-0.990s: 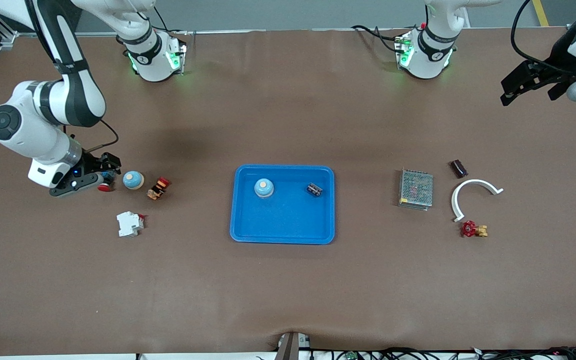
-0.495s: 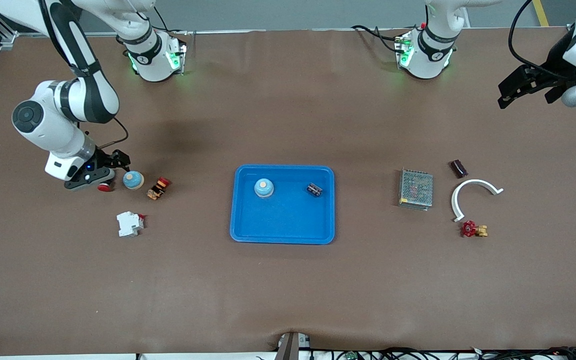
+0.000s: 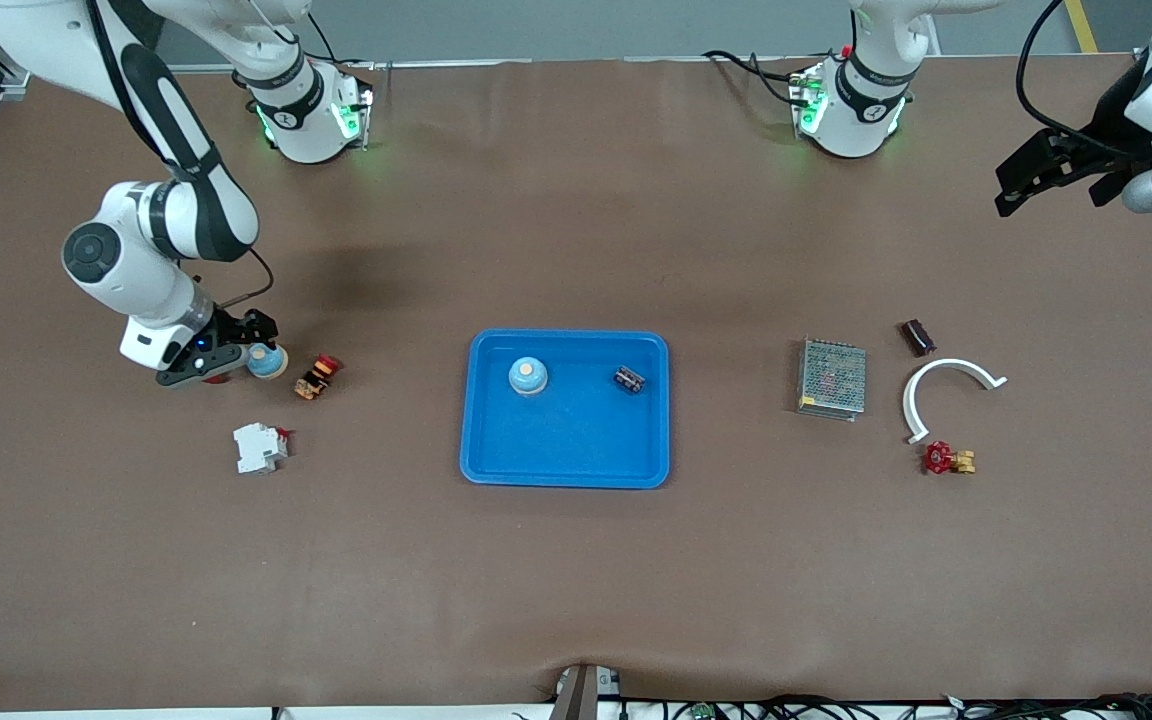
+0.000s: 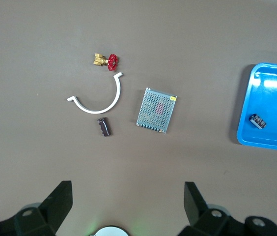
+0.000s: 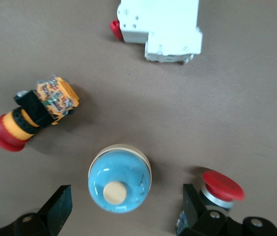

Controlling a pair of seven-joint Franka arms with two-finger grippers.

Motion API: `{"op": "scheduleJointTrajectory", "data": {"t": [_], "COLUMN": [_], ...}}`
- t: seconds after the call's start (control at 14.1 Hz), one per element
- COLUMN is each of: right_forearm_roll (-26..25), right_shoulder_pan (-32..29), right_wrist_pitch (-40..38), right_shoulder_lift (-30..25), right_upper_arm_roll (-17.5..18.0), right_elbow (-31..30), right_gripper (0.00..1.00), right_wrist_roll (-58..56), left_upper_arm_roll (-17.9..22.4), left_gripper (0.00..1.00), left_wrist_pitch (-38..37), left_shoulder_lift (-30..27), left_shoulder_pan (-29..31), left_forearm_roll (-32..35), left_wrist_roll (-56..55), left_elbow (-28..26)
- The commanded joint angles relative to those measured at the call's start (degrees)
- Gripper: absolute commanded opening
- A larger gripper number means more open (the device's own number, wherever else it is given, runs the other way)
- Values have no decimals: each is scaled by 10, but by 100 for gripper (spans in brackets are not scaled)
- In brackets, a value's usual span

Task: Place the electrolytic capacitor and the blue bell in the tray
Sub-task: 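Grasp the second blue bell with the right gripper while the left gripper grasps the capacitor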

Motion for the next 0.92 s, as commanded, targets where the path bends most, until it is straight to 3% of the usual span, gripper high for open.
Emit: {"op": "scheduleJointTrajectory", "data": {"t": [0.0, 0.71, 0.85], "right_forearm_roll": [-4, -5, -5], "right_shoulder_pan": [10, 10, 9], "right_wrist_pitch": [10, 46, 47], "right_shoulder_lift": [9, 47, 51], "right_upper_arm_roll": [2, 2, 2], "right_elbow": [-5, -5, -5], "right_gripper": [100, 100, 100], "right_wrist_roll": [1, -6, -6], "left_upper_arm_roll": [-4, 0, 3], "left_gripper": [100, 100, 100], "left_wrist_pitch": [-13, -11, -9], "left_shoulder_lift": [6, 22, 24], "left_shoulder_pan": [0, 4, 5], "left_forearm_roll": [12, 12, 12], "left_wrist_roll": [4, -2, -6], "left_elbow": [14, 12, -12]}}
